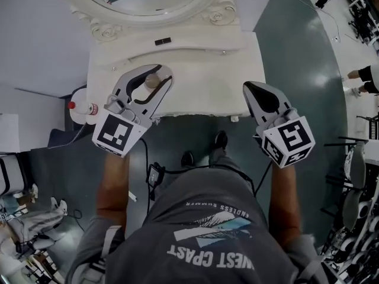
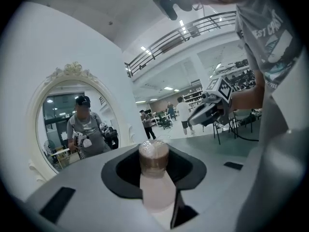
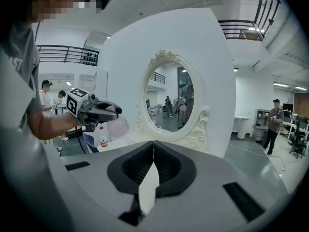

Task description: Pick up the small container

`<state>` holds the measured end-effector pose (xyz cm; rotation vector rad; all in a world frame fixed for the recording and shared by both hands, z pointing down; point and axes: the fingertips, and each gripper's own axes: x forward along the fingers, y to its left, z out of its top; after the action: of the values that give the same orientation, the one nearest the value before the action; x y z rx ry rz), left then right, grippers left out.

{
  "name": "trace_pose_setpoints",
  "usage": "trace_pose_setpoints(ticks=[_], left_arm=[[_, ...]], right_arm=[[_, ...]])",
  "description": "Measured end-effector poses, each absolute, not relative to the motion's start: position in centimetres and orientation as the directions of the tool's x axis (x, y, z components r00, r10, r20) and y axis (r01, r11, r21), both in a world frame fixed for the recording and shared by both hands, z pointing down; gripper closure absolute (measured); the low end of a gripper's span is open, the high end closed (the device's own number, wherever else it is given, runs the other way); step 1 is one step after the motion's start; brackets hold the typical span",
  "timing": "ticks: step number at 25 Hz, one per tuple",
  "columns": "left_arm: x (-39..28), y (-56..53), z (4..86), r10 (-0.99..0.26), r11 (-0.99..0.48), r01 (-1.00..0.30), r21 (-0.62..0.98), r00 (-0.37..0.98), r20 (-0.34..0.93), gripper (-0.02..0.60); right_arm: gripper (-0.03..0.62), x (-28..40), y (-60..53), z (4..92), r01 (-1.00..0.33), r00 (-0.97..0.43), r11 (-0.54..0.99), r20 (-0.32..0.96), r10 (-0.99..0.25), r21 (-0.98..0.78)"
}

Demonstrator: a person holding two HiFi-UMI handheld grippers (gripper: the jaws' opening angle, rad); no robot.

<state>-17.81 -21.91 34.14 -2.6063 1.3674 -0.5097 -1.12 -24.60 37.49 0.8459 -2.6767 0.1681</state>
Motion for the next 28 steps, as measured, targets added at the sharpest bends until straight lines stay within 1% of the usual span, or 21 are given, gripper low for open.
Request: trace_pose_setpoints(ticks=[5, 11, 20, 28], left_arm=[[-19.5, -19.1, 33.0, -0.838, -0.545, -0.781, -0.303, 0.5, 0.22, 0.449], [-21.6, -16.4, 32.3, -0.859, -0.511, -0.802, -0.309, 0.46, 0.226, 0.449], [-24.9, -13.2, 32.8, -0.887, -0.453, -0.841, -0.294, 0.392, 0.245, 0.449], [-26.4, -11.3, 33.5, -0.894, -0.432, -0.854, -0.291, 0.364, 0.26, 0.449]], right_arm=[[0.568, -3.0, -24.1, 36.5, -0.552, -0.784, 0.833, 0.326, -0.529, 0.026], [0.569, -5.2, -23.4, 36.1, -0.516, -0.789, 0.852, 0.336, -0.514, 0.091], [0.569, -7.6, -21.8, 35.5, -0.484, -0.809, 0.87, 0.329, -0.487, 0.096], [0.569, -8.8, -20.4, 35.4, -0.464, -0.82, 0.881, 0.33, -0.468, 0.095]])
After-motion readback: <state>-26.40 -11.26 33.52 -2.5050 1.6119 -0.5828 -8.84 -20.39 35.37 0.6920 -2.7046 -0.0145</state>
